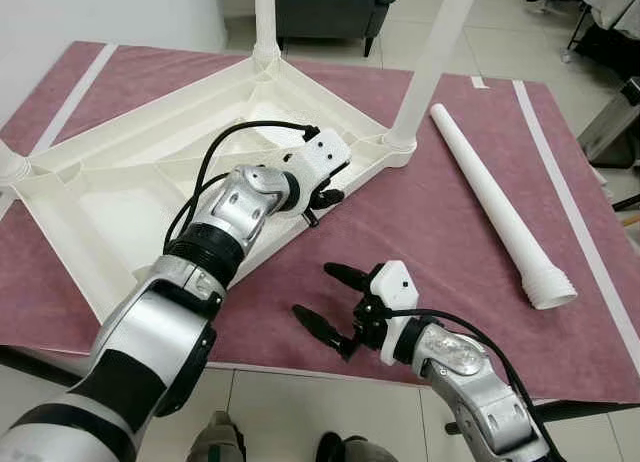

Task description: Building children table

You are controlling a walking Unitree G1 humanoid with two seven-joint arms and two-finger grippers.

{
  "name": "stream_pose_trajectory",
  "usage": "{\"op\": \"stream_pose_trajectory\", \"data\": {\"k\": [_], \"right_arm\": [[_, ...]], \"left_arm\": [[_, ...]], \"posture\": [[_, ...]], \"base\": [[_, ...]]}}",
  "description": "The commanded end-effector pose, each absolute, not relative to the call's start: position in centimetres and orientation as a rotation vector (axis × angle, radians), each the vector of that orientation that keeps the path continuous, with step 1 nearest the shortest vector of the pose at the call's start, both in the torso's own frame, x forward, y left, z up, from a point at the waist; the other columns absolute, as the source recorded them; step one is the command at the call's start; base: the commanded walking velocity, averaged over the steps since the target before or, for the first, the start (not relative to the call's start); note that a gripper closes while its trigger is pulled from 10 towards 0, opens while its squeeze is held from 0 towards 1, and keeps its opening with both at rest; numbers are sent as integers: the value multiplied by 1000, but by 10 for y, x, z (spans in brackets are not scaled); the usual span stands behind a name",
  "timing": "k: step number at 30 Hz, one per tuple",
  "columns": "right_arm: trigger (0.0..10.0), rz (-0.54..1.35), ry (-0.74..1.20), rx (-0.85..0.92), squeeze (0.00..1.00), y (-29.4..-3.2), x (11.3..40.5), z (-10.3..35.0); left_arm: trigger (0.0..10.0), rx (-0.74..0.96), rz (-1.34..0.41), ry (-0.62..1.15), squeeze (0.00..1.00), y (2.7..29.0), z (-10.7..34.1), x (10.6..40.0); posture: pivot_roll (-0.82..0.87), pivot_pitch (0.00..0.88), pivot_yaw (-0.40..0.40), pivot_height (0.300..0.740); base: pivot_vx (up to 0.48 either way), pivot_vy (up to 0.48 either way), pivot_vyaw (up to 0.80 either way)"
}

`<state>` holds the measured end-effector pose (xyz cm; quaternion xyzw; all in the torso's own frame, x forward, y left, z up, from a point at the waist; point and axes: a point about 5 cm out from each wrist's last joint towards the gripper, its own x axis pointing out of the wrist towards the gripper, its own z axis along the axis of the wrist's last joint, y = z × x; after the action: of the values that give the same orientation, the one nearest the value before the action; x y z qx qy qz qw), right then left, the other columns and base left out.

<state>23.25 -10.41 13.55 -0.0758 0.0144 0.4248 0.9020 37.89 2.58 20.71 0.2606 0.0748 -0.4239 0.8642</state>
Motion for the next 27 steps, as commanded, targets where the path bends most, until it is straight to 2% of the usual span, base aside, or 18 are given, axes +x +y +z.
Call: {"op": "stream_pose_trajectory", "data": {"k": [1, 2, 3, 4, 8, 9, 11, 12, 13, 14, 15, 16, 17, 19, 20, 22, 27], "right_arm": [[10000, 876, 35, -158, 0, -105, 232, 134], [10000, 876, 35, -158, 0, -105, 232, 134], [10000, 879, 33, -159, 0, -104, 233, 134], [10000, 880, 32, -160, 0, -104, 233, 135], [10000, 882, 22, -170, 0, -104, 235, 137], [10000, 881, 14, -180, 0, -104, 235, 138], [10000, 881, 7, -188, 0, -104, 236, 139], [10000, 882, -3, -191, 0, -103, 236, 142], [10000, 882, -3, -191, 0, -103, 236, 142], [10000, 883, -11, -192, 0, -103, 236, 145], [10000, 883, -11, -192, 0, -103, 236, 145], [10000, 885, -17, -192, 0, -103, 236, 147], [10000, 885, -17, -192, 0, -103, 236, 147], [10000, 891, -24, -195, 0, -104, 236, 149], [10000, 891, -24, -195, 0, -104, 236, 149], [10000, 898, -25, -199, 0, -105, 237, 150], [10000, 909, -24, -201, 0, -104, 239, 150]], "left_arm": [[10000, 549, -775, 98, 1000, 30, 207, 380], [10000, 549, -775, 98, 1000, 30, 207, 380], [10000, 511, -800, 58, 569, 32, 213, 377], [10000, 483, -813, 30, 0, 34, 217, 375], [10000, 422, -849, -29, 0, 53, 233, 366], [10000, 451, -862, -42, 0, 66, 235, 361], [10000, 483, -875, -52, 0, 77, 235, 355], [10000, 540, -925, -68, 0, 94, 234, 343], [10000, 540, -925, -68, 0, 94, 234, 343], [10000, 592, -974, -72, 0, 108, 233, 331], [10000, 592, -974, -72, 0, 108, 233, 331], [10000, 662, -1019, -56, 0, 127, 230, 318], [10000, 662, -1019, -56, 0, 127, 230, 318], [10000, 800, -1082, 29, 0, 164, 224, 294], [10000, 800, -1082, 29, 0, 164, 224, 294], [10000, 901, -1120, 121, 0, 189, 221, 278], [10000, 942, -1179, 219, 0, 204, 220, 261]], "posture": [[131, 166, 10, 740], [131, 166, 10, 740], [133, 167, 7, 740], [133, 167, 7, 740], [136, 171, 1, 740], [135, 173, 0, 740], [134, 175, -3, 740], [134, 176, -4, 740], [134, 176, -4, 740], [136, 178, -8, 740], [136, 178, -8, 740], [142, 180, -11, 740], [142, 180, -11, 740], [155, 182, -19, 740], [155, 182, -19, 740], [160, 182, -29, 740], [164, 181, -34, 740]], "base": [[0, 0, 0], [0, 0, 0], [0, 0, 0], [0, 0, 0], [0, 0, 0], [0, 0, 0], [0, 0, 0], [0, 0, 0], [0, 0, 0], [0, 0, 0], [0, 0, 0], [0, 0, 0], [0, 0, 0], [0, 0, 0], [0, 0, 0], [0, 0, 0], [0, 0, 0]]}}
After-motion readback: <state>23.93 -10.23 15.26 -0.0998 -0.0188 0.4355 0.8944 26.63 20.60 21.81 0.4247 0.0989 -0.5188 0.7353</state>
